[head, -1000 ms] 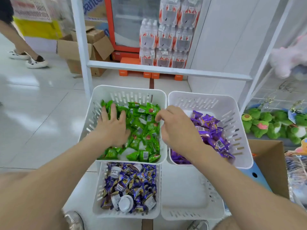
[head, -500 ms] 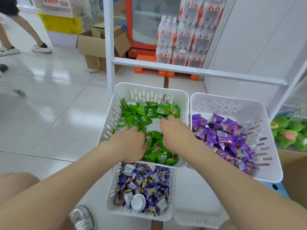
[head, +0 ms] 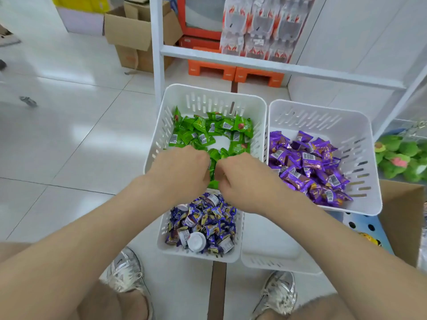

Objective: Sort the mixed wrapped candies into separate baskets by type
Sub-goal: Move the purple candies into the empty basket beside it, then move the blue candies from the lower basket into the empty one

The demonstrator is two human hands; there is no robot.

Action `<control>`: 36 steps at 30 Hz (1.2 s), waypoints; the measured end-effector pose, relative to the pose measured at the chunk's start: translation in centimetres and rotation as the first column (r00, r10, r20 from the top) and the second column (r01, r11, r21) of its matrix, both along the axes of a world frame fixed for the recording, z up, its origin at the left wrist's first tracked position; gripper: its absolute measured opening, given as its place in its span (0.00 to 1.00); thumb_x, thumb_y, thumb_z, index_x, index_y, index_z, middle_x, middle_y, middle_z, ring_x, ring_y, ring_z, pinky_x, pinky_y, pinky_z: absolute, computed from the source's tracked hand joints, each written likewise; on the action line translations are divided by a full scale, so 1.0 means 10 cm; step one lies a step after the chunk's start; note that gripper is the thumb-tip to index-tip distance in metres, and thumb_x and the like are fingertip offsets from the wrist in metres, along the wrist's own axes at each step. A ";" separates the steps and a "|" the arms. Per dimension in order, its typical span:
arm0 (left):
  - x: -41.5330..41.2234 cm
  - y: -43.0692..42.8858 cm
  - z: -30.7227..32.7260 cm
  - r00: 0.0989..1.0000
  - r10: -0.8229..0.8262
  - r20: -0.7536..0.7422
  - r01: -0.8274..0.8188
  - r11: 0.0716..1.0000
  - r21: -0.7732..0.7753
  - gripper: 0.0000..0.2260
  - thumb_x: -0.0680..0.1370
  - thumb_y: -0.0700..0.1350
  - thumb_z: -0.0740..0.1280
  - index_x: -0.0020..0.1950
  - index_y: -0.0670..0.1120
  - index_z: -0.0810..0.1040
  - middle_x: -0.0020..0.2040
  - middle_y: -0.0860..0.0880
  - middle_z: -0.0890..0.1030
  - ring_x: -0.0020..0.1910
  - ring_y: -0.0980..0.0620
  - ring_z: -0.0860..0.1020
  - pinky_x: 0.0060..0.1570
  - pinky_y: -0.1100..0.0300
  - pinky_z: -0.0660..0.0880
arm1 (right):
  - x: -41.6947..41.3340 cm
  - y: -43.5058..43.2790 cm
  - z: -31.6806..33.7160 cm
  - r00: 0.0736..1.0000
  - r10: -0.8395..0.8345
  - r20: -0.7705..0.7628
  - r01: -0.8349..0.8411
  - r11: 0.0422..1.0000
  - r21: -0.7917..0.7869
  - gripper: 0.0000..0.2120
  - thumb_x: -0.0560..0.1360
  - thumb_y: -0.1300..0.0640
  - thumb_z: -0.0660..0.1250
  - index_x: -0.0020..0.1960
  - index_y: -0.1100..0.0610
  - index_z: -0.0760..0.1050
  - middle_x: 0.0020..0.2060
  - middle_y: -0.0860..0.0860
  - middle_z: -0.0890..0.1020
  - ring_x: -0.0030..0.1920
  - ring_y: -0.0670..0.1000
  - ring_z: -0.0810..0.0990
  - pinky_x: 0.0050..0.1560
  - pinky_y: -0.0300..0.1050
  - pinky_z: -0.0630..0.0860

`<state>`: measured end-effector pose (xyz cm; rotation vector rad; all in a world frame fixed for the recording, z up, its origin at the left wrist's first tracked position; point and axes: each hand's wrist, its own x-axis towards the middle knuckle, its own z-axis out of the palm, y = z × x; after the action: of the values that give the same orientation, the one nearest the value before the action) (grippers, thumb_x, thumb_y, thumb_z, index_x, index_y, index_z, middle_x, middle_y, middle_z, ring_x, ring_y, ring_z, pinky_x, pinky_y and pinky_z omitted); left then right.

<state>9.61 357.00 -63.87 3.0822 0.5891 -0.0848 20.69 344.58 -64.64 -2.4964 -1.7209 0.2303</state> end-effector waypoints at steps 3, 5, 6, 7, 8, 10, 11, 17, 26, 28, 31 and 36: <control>-0.22 -0.22 0.02 0.995 -0.005 -0.103 -0.002 0.998 -0.070 0.15 0.77 0.51 0.62 0.34 0.47 0.62 0.33 0.49 0.67 0.35 0.44 0.70 0.35 0.55 0.67 | -0.16 -0.18 0.07 0.994 0.092 -0.066 -0.099 0.987 -0.126 0.12 0.74 0.55 0.58 0.49 0.54 0.79 0.38 0.55 0.81 0.41 0.60 0.80 0.43 0.55 0.81; -0.38 -0.32 -0.08 0.959 -0.072 -0.273 0.033 0.989 -0.145 0.13 0.77 0.49 0.61 0.34 0.47 0.66 0.34 0.49 0.70 0.35 0.45 0.71 0.35 0.55 0.68 | -0.29 -0.33 -0.01 0.982 0.155 -0.107 -0.178 0.949 -0.259 0.12 0.75 0.57 0.59 0.52 0.56 0.81 0.39 0.55 0.82 0.44 0.59 0.81 0.45 0.55 0.82; -0.44 -0.35 -0.18 0.923 -0.115 -0.367 0.053 0.983 -0.175 0.11 0.78 0.48 0.61 0.37 0.47 0.69 0.37 0.48 0.74 0.37 0.45 0.73 0.36 0.56 0.69 | -0.36 -0.41 -0.10 0.980 0.160 -0.118 -0.190 0.931 -0.313 0.12 0.76 0.57 0.60 0.51 0.57 0.80 0.39 0.56 0.82 0.44 0.60 0.81 0.45 0.56 0.82; -0.50 -0.37 -0.31 0.879 -0.151 -0.452 0.062 0.977 -0.205 0.09 0.79 0.47 0.60 0.40 0.46 0.72 0.42 0.46 0.77 0.40 0.45 0.74 0.36 0.56 0.69 | -0.43 -0.50 -0.23 0.981 0.153 -0.119 -0.185 0.918 -0.351 0.10 0.75 0.57 0.60 0.49 0.57 0.79 0.39 0.56 0.81 0.43 0.61 0.81 0.44 0.57 0.82; -0.53 -0.37 -0.48 0.838 -0.178 -0.515 0.060 0.969 -0.238 0.08 0.79 0.45 0.60 0.44 0.44 0.75 0.46 0.44 0.79 0.41 0.44 0.74 0.36 0.56 0.69 | -0.48 -0.59 -0.38 0.985 0.131 -0.114 -0.165 0.910 -0.381 0.08 0.75 0.57 0.60 0.46 0.57 0.77 0.38 0.56 0.80 0.42 0.61 0.80 0.42 0.57 0.81; -0.56 -0.30 -0.83 0.813 -0.214 -0.541 0.050 0.952 -0.301 0.08 0.76 0.43 0.59 0.44 0.42 0.77 0.47 0.43 0.81 0.39 0.44 0.72 0.36 0.54 0.68 | -0.51 -0.74 -0.70 0.992 0.066 -0.104 -0.105 0.899 -0.426 0.05 0.75 0.58 0.60 0.45 0.57 0.73 0.39 0.56 0.77 0.42 0.61 0.78 0.41 0.55 0.80; -0.56 -0.25 -0.99 0.826 -0.217 -0.521 0.045 0.946 -0.322 0.08 0.76 0.42 0.59 0.42 0.43 0.76 0.46 0.43 0.80 0.38 0.45 0.71 0.36 0.53 0.69 | -0.49 -0.79 -0.85 0.993 0.032 -0.115 -0.079 0.898 -0.432 0.06 0.75 0.57 0.60 0.47 0.57 0.74 0.42 0.56 0.78 0.44 0.61 0.78 0.43 0.56 0.80; -0.56 -0.24 -1.82 0.952 0.090 -0.293 -0.207 0.895 -0.396 0.06 0.77 0.42 0.62 0.48 0.44 0.79 0.52 0.43 0.82 0.47 0.41 0.79 0.47 0.51 0.77 | -0.39 -0.65 -1.65 0.907 -0.284 -0.311 0.188 0.934 -0.303 0.12 0.78 0.56 0.61 0.56 0.60 0.78 0.46 0.59 0.82 0.47 0.62 0.81 0.51 0.59 0.81; -0.61 -0.38 -2.92 0.935 0.284 -0.215 -0.354 0.802 -0.481 0.42 0.72 0.60 0.72 0.79 0.48 0.55 0.72 0.40 0.64 0.68 0.33 0.69 0.63 0.41 0.73 | -0.58 -0.32 -2.80 0.920 -0.366 -0.140 0.359 0.930 -0.075 0.36 0.75 0.57 0.69 0.79 0.47 0.58 0.76 0.55 0.63 0.75 0.63 0.65 0.69 0.63 0.72; -0.56 -0.37 -3.03 0.901 0.347 -0.261 -0.434 0.728 -0.530 0.50 0.68 0.64 0.75 0.78 0.43 0.54 0.73 0.40 0.63 0.71 0.35 0.66 0.66 0.42 0.71 | -0.49 -0.21 -2.91 0.920 -0.341 -0.191 0.332 0.940 -0.081 0.42 0.74 0.58 0.69 0.80 0.39 0.54 0.81 0.53 0.51 0.80 0.66 0.54 0.74 0.68 0.66; -0.46 -0.28 -3.06 0.866 0.381 -0.325 -0.499 0.609 -0.616 0.44 0.65 0.59 0.79 0.73 0.43 0.64 0.69 0.41 0.68 0.68 0.39 0.70 0.62 0.49 0.73 | -0.41 -0.08 -3.02 0.952 -0.223 -0.210 0.201 0.972 -0.121 0.39 0.77 0.62 0.67 0.78 0.34 0.57 0.83 0.48 0.38 0.80 0.70 0.51 0.69 0.69 0.69; -0.50 -0.19 -3.08 0.899 0.391 -0.198 -0.420 0.639 -0.644 0.22 0.60 0.59 0.79 0.43 0.48 0.75 0.42 0.49 0.79 0.41 0.47 0.78 0.30 0.58 0.64 | -0.28 -0.09 -3.07 0.968 -0.236 -0.086 0.228 0.969 -0.094 0.20 0.80 0.57 0.69 0.69 0.44 0.71 0.75 0.56 0.62 0.70 0.68 0.67 0.61 0.64 0.76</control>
<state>4.61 355.14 -94.72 2.1825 0.9810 -0.2885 17.85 343.69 -95.36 -2.6681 -1.3947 0.4024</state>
